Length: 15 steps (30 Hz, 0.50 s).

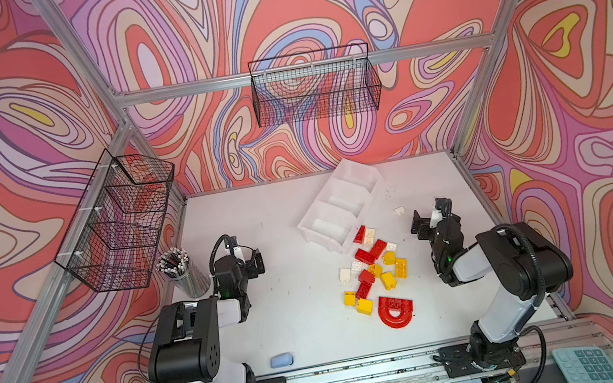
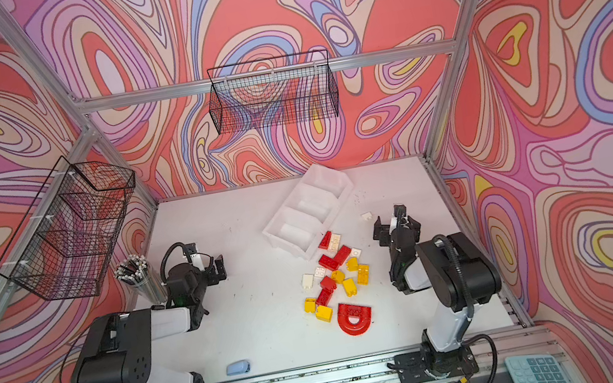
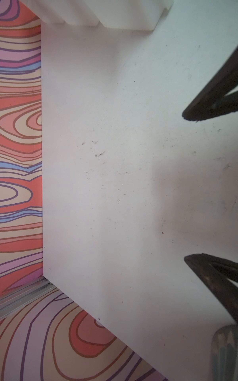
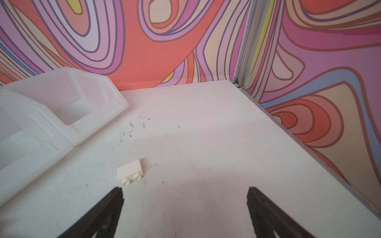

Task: Sort the legos into containers by color

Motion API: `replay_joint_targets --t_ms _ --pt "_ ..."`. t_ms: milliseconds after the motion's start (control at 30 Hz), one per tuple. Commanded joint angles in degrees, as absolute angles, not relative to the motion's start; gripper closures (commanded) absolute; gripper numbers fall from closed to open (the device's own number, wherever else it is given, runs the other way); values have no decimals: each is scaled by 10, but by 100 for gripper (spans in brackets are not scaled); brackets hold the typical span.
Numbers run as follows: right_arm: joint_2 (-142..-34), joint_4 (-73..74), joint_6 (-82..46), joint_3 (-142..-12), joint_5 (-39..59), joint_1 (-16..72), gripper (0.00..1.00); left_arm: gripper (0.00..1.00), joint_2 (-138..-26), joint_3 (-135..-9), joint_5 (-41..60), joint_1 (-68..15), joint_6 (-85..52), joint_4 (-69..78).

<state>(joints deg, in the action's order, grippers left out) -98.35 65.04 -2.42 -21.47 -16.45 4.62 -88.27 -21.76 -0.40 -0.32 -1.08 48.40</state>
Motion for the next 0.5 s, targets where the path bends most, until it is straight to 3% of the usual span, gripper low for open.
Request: replay_joint_targets --t_ms 0,467 --pt "-982 660 -17 -219 -163 47 2 0 -882 -224 0 0 -8 491" --pt "-983 657 -20 -220 -159 47 2 0 -880 -222 0 0 -8 491"
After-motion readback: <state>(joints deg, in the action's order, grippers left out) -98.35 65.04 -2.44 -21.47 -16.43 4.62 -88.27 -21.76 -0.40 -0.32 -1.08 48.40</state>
